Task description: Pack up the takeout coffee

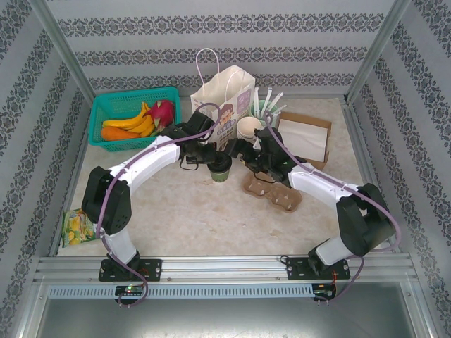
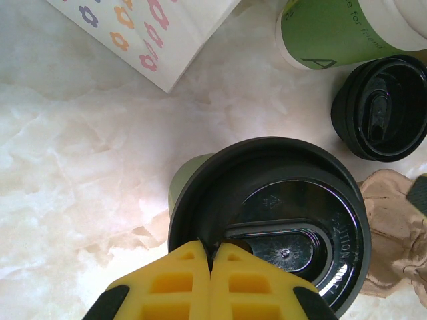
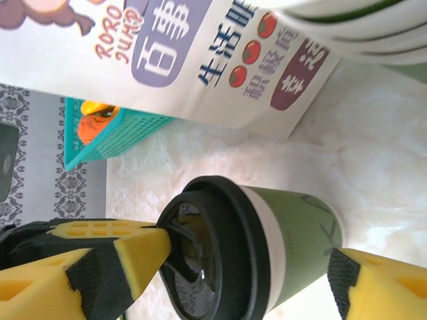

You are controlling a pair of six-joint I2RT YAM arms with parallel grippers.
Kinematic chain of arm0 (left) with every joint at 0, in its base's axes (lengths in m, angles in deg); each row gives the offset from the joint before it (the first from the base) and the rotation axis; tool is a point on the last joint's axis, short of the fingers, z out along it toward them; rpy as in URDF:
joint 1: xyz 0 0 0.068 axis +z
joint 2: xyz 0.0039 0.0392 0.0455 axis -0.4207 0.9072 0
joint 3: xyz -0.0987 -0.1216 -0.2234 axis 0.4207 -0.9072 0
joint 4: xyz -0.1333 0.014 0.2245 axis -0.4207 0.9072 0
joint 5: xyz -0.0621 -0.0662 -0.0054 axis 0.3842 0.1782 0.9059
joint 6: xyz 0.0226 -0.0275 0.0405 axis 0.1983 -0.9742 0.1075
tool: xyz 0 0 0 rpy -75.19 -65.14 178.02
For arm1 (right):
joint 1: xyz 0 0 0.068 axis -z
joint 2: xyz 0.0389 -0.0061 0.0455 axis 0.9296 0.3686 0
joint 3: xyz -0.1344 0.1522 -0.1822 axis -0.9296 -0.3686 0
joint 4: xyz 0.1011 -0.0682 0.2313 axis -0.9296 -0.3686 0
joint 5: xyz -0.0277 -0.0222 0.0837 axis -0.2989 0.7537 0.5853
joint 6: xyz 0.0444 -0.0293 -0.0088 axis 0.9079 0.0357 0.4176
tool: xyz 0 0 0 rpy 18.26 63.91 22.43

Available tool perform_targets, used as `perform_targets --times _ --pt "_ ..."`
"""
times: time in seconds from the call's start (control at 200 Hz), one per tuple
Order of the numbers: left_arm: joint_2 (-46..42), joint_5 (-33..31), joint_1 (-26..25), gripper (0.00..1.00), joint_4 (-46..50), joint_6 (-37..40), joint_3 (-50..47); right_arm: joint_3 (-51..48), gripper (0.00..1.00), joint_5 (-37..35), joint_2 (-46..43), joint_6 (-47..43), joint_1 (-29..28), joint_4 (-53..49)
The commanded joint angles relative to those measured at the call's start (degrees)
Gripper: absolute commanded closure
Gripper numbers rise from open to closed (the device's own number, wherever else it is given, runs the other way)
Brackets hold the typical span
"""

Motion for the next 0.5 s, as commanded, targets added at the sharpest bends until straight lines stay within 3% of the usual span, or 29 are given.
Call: perform_targets --times 0.0,0.315,0.495 --pt "2.79 0.42 -0.68 1.0 3.5 -0.38 -2.47 -1.41 0.18 -0.43 -1.11 -0.92 0.46 -1.6" --pt "3.11 0.79 -0.68 1.0 3.74 -0.35 -2.03 0.58 0.64 2.41 1.53 0.22 0.71 -3.13" --pt "3.43 1.01 -0.72 1.0 3.92 -0.43 -1.81 2.07 0.69 3.47 3.17 0.35 0.52 -4.46"
